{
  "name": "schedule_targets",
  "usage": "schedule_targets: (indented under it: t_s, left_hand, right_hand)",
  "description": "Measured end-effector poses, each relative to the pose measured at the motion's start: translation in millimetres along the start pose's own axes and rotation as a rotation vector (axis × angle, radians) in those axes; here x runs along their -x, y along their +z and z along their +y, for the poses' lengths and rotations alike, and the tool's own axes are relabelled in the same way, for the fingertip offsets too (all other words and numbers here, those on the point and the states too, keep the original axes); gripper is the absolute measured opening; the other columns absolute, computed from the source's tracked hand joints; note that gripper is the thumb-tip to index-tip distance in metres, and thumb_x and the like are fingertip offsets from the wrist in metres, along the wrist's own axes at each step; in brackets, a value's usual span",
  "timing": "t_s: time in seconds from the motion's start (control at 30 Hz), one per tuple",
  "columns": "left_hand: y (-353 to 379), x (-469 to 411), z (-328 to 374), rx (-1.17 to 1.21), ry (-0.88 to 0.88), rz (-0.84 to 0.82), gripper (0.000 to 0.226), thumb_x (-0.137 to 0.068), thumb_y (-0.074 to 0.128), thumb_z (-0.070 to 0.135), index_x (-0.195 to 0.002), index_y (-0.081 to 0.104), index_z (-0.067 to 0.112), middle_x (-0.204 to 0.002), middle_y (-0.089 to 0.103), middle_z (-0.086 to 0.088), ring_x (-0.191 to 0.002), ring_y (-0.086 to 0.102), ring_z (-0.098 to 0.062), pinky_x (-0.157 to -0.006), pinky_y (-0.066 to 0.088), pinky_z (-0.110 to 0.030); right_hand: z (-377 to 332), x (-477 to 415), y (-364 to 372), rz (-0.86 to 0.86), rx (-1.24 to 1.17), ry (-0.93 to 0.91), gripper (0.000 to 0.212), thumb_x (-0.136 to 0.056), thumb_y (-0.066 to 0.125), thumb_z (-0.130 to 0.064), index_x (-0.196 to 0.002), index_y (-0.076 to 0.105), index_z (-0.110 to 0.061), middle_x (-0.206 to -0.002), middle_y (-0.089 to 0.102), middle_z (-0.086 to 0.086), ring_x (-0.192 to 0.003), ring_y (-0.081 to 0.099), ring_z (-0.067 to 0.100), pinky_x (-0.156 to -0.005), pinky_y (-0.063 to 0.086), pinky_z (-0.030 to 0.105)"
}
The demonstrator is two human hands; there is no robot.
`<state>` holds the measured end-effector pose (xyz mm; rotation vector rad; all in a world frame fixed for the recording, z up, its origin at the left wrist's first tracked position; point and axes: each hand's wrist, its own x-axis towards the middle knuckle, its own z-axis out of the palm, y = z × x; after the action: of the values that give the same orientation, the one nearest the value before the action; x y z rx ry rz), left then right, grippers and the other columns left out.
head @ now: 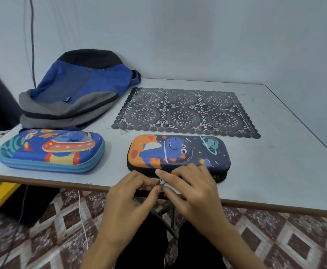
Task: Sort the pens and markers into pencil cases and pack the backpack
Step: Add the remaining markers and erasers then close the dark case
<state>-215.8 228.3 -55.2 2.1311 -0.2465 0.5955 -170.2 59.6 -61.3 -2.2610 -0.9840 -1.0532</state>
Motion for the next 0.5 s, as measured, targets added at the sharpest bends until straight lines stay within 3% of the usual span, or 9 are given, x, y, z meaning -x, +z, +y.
schedule_targets:
  t_s: [0.1,0.2,0.37,0.5]
  left_hand:
    - [0.4,0.1,-1.1,-0.042,0.040,-0.039,0.006,-0.085,0.063,0.032,-0.083,0.066,0.027,-0.084,0.062,0.014,-0.083,0.064,-0.008,-0.069,0.051,-0.027]
    - [-3.5,0.8,-2.1,-0.073,0.058,-0.046,0.012,-0.085,0.059,0.036,-0.085,0.066,0.025,-0.089,0.060,0.016,-0.089,0.061,-0.009,-0.075,0.050,-0.033]
    - [-9.7,-22.3,2.0,-0.114,0.079,0.130,0.010,-0.089,0.058,0.030,-0.096,0.065,0.030,-0.102,0.056,0.017,-0.105,0.055,-0.011,-0.088,0.044,-0.041]
    - [-4.5,-67.7,-3.4,-0.200,0.204,-0.049,0.032,-0.094,0.054,0.041,-0.120,0.065,0.026,-0.130,0.055,0.011,-0.125,0.051,-0.012,-0.100,0.042,-0.047]
  right_hand:
    - [-5.5,5.5,11.1,0.001,-0.040,0.045,0.022,-0.088,0.067,-0.012,-0.110,0.073,-0.014,-0.084,0.065,-0.001,-0.069,0.057,0.022,-0.057,0.040,0.035]
    - [-9.3,9.1,16.2,0.033,-0.092,0.103,0.013,-0.088,0.067,-0.012,-0.099,0.074,-0.012,-0.088,0.068,-0.001,-0.073,0.061,0.020,-0.058,0.045,0.036]
    - [-11.6,10.1,16.9,0.056,-0.128,0.166,0.007,-0.084,0.070,-0.010,-0.091,0.072,-0.011,-0.088,0.069,-0.002,-0.077,0.063,0.016,-0.063,0.049,0.032]
    - [-14.8,9.5,17.7,0.072,-0.129,0.187,0.004,-0.085,0.065,-0.009,-0.082,0.068,-0.010,-0.080,0.065,0.000,-0.071,0.062,0.020,-0.060,0.049,0.035]
